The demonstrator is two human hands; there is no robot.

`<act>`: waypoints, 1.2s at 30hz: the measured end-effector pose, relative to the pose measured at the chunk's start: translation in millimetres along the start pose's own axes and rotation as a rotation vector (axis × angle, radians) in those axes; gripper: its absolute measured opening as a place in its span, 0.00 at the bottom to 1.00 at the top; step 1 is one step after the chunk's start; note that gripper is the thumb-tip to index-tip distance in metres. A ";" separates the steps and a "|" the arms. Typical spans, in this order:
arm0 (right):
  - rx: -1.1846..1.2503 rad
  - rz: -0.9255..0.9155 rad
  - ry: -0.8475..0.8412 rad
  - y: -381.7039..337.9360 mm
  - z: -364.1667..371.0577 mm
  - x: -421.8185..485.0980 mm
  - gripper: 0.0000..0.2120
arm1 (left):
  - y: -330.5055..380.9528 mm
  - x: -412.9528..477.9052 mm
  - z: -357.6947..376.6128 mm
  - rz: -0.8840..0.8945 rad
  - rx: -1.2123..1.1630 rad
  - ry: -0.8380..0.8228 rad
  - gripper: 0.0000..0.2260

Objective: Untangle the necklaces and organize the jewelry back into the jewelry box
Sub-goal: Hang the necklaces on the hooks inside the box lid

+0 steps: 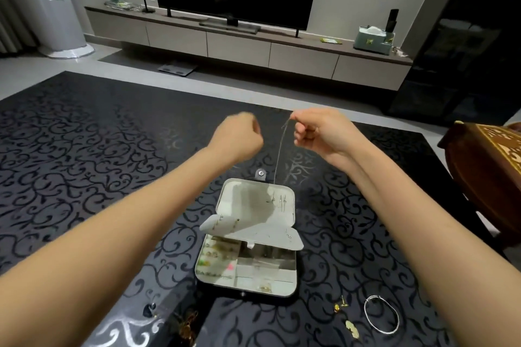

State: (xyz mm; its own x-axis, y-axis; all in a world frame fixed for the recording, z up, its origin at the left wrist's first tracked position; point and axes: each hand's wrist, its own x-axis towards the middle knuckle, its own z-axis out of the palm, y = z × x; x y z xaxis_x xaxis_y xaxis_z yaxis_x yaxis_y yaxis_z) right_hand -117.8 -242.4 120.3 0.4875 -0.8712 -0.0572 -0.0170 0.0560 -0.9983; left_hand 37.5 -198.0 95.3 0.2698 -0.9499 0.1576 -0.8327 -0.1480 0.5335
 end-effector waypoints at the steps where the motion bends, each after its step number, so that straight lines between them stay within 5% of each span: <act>1: 0.003 0.001 0.001 1.7 -1.4 0.2 0.08 | -7.6 -5.9 16.3 -0.030 0.055 -0.085 0.09; 6: 0.007 0.009 -0.040 10.9 -0.7 3.8 0.09 | -36.4 -31.8 79.8 0.040 0.360 -0.434 0.09; 15: -0.004 -0.024 -0.042 10.3 -0.3 3.3 0.11 | -48.0 -40.0 105.3 0.070 0.429 -0.448 0.13; 23: -0.044 -0.034 -0.076 6.1 3.0 -4.0 0.09 | -46.4 -57.1 111.0 0.100 0.369 -0.265 0.09; 31: -0.155 -0.088 -0.085 -4.2 5.9 -17.9 0.07 | -51.7 -92.6 123.8 0.288 0.257 0.232 0.05; 36: -0.239 -0.161 -0.083 -10.8 13.7 -23.7 0.07 | -52.6 -94.5 119.3 0.338 0.219 0.324 0.06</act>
State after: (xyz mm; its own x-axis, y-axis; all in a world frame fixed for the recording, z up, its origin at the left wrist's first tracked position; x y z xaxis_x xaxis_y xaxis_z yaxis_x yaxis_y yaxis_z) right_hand -117.2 -215.6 132.7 0.5702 -0.8162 0.0936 -0.1335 -0.2045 -0.9697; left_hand -1.9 -133.2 -46.8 0.0747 -0.8258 0.5589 -0.9716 0.0659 0.2273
